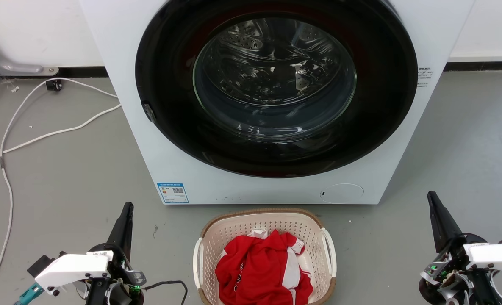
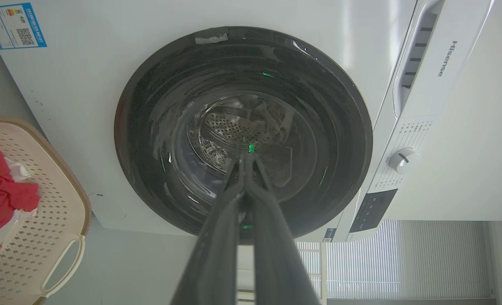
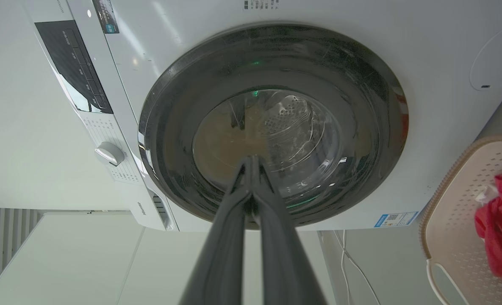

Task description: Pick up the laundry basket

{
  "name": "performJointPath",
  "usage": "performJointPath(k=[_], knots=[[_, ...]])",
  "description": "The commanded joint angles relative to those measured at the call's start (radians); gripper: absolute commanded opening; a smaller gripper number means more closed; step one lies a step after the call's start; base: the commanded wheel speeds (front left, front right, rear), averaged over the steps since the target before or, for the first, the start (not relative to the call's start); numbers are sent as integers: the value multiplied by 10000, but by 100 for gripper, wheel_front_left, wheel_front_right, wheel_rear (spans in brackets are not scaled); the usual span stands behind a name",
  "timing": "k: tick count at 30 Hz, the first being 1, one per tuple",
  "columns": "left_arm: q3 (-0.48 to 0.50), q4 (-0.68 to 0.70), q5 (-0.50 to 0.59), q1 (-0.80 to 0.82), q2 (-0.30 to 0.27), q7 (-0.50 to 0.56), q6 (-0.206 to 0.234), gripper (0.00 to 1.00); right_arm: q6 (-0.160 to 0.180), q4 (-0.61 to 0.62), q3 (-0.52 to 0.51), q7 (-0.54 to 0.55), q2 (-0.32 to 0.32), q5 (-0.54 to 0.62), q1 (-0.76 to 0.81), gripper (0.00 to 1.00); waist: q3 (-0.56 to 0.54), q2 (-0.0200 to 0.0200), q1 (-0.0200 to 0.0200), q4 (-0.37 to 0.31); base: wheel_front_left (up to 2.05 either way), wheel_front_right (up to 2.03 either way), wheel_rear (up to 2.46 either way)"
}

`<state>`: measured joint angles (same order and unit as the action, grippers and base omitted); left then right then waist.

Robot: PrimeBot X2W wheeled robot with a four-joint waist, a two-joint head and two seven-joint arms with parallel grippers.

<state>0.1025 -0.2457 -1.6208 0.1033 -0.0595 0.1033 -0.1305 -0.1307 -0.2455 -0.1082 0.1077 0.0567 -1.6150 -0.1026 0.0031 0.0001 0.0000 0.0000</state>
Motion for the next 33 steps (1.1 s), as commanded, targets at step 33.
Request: performJointPath(k=[33], knots=[[71, -16, 78, 105, 39, 75, -3, 0, -2, -10, -40, 51, -52, 46, -126, 0, 0, -1, 0, 0, 0, 0, 0]])
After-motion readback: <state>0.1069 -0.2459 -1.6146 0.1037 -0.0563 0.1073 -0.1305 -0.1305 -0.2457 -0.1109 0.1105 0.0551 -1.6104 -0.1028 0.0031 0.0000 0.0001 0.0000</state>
